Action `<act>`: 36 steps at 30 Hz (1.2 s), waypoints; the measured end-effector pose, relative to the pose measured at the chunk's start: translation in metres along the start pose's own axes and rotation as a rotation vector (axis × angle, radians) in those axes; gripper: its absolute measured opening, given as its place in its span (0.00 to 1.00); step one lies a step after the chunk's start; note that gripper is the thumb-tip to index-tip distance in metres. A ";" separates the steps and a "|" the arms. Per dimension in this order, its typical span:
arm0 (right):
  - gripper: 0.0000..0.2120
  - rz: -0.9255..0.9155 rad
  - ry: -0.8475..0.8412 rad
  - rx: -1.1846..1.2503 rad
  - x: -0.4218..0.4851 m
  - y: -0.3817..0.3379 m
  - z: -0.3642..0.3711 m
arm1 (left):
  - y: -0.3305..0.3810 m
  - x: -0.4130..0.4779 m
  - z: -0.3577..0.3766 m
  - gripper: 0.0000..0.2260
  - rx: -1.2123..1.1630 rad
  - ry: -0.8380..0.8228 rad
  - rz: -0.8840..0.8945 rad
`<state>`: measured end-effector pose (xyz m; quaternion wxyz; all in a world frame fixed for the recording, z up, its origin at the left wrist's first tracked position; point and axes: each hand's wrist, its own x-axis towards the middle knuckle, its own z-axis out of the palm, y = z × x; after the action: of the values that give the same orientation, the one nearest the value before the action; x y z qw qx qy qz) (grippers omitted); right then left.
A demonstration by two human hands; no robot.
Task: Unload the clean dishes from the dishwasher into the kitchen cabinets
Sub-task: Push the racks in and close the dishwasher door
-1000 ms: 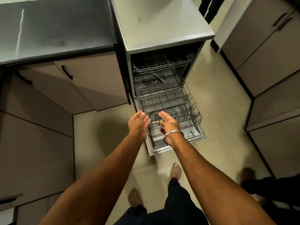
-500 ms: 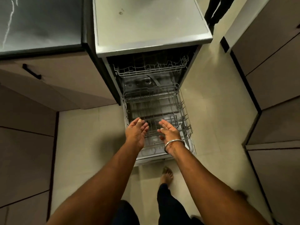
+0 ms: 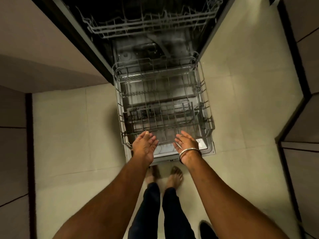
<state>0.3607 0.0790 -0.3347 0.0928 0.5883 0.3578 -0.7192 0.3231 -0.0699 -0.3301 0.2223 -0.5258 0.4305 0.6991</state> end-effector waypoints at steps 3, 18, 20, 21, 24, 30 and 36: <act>0.16 0.039 0.115 0.066 0.043 0.020 -0.004 | -0.026 0.039 -0.004 0.07 0.006 0.039 -0.048; 0.14 0.028 0.220 0.254 0.099 0.036 0.002 | -0.067 0.090 0.010 0.03 -0.178 0.147 -0.251; 0.16 0.034 0.216 0.285 0.100 0.029 0.010 | -0.060 0.093 0.016 0.05 -0.202 0.134 -0.231; 0.16 0.036 0.209 0.295 0.102 0.025 0.014 | -0.056 0.095 0.019 0.05 -0.215 0.120 -0.222; 0.16 0.028 0.179 0.303 0.108 0.010 0.031 | -0.036 0.102 0.030 0.05 -0.237 0.065 -0.208; 0.13 -0.042 0.130 0.319 0.131 -0.016 0.068 | 0.001 0.120 0.055 0.06 -0.246 0.013 -0.164; 0.15 -0.099 0.047 0.277 0.157 -0.045 0.098 | 0.030 0.145 0.082 0.09 -0.258 -0.051 -0.096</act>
<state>0.2134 0.0954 -0.4552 -0.0331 0.5938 0.2859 -0.7513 0.2050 -0.0381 -0.4472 0.1970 -0.5519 0.3058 0.7504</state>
